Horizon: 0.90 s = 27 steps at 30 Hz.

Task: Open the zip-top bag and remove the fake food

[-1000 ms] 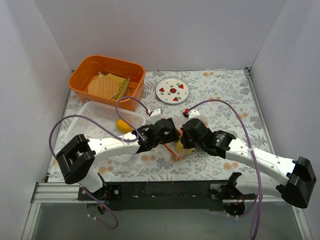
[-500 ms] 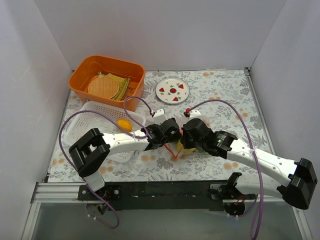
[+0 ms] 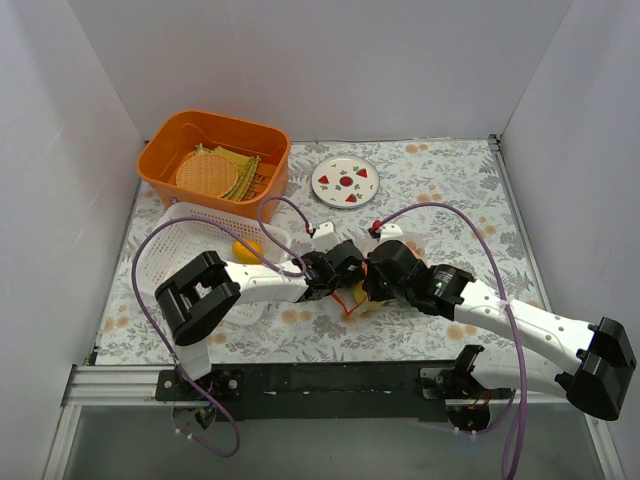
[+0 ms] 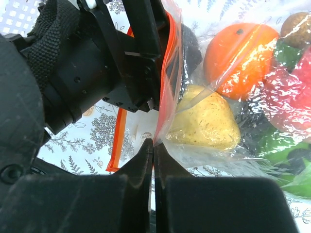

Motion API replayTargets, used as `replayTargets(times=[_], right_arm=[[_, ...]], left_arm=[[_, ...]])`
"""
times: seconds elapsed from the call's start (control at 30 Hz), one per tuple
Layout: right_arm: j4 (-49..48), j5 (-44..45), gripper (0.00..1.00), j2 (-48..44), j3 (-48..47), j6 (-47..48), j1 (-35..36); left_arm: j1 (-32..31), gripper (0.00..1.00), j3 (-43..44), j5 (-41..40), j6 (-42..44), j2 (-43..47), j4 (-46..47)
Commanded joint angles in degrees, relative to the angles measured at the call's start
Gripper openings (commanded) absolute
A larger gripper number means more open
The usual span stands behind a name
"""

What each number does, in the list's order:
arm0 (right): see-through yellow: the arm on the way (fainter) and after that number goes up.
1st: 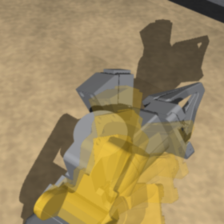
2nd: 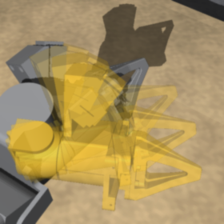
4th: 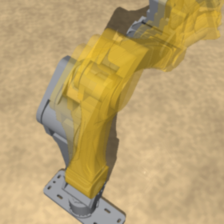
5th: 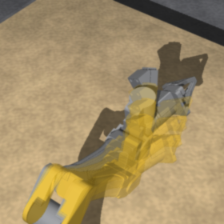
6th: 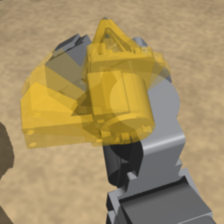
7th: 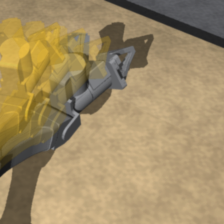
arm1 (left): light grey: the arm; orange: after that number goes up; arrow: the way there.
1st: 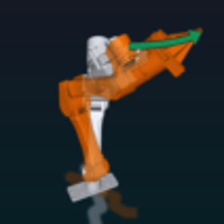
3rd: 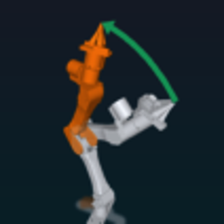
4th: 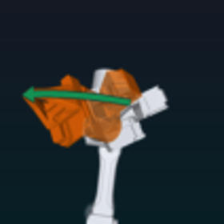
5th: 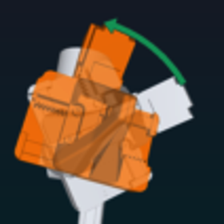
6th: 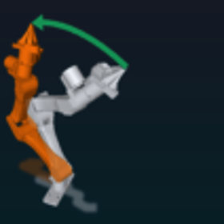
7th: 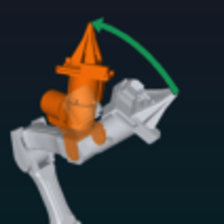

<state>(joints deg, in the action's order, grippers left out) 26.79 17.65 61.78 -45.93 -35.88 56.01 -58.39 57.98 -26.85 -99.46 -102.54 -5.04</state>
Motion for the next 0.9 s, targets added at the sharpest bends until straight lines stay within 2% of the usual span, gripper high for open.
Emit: replayTargets(times=[0.0, 0.1, 0.33, 0.67, 0.87], right_arm=[[-1.3, 0.1, 0.01, -1.4, 0.49, -0.33, 0.42], [-1.38, 1.16, 0.01, -1.48, 0.67, -0.25, 0.33], [-0.24, 4.67, 0.01, 0.01, -1.44, 0.46, 0.33], [-0.68, 5.73, 0.01, 3.08, -4.6, 2.39, -0.55], [-1.47, 4.76, 0.01, 3.79, -5.31, 2.74, -0.81]], left_arm=[[-0.32, 0.44, -0.23, -1.27, 0.41, 2.96, 0.91], [-0.41, 0.3, -1.2, -0.49, 1.81, 6.2, 0.65], [-0.41, 0.19, -5.23, 2.41, 3.13, 14.12, -0.59], [-0.41, 0.19, -13.32, 4.44, 3.75, 27.38, -3.74], [0.03, 0.19, -14.03, -0.91, 2.0, 39.86, -13.32]])
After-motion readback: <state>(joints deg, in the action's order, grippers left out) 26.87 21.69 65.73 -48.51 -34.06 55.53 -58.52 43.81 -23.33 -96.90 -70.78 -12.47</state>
